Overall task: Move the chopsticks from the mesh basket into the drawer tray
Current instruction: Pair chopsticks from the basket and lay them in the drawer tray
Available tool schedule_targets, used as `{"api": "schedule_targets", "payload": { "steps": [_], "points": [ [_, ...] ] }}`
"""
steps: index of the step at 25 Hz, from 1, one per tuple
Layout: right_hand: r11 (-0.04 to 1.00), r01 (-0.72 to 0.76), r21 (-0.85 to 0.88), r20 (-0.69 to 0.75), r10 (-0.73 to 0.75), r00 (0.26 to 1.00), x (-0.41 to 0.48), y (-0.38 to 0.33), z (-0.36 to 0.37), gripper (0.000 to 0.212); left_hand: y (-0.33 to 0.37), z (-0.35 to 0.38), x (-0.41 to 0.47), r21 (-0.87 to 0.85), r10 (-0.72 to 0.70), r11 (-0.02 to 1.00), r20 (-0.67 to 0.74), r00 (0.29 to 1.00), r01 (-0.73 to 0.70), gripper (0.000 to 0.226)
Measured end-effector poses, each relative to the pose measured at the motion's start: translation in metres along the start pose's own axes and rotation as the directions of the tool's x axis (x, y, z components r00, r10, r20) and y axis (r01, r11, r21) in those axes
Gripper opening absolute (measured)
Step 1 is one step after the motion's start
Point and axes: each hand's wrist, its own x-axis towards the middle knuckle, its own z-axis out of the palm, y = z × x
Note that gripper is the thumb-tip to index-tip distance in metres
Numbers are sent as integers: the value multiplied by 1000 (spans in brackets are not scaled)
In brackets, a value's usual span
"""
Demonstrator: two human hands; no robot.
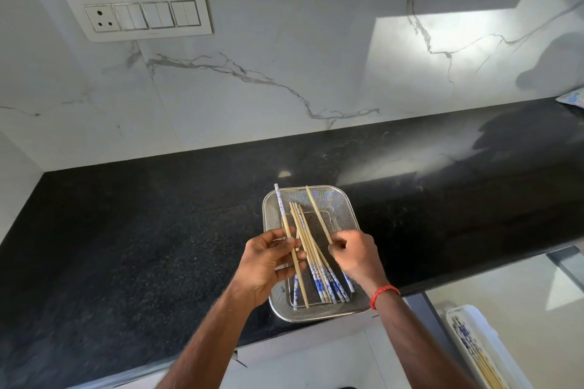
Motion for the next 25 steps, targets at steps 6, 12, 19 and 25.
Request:
{"api": "schedule_targets", "payload": {
  "steps": [6, 12, 19, 25],
  "points": [
    [897, 262, 356, -140, -226, 964, -8, -35, -11, 19, 0, 8, 1, -18, -91, 996, 70, 993, 92, 20],
    [892, 420, 171, -59, -416, 908, -17, -42, 6, 34, -2, 6, 0, 52, -60, 997, 60, 996, 56, 22],
    [911, 330, 246, -134, -306, 943, -14, -35, 15, 27, 0, -5, -2, 72, -10, 997, 71, 997, 5, 36],
    [964, 36, -264, 99, -11, 995, -8, -3, 34, 28, 2, -14, -1, 109, 10, 994, 33, 999, -13, 28]
  ]
}}
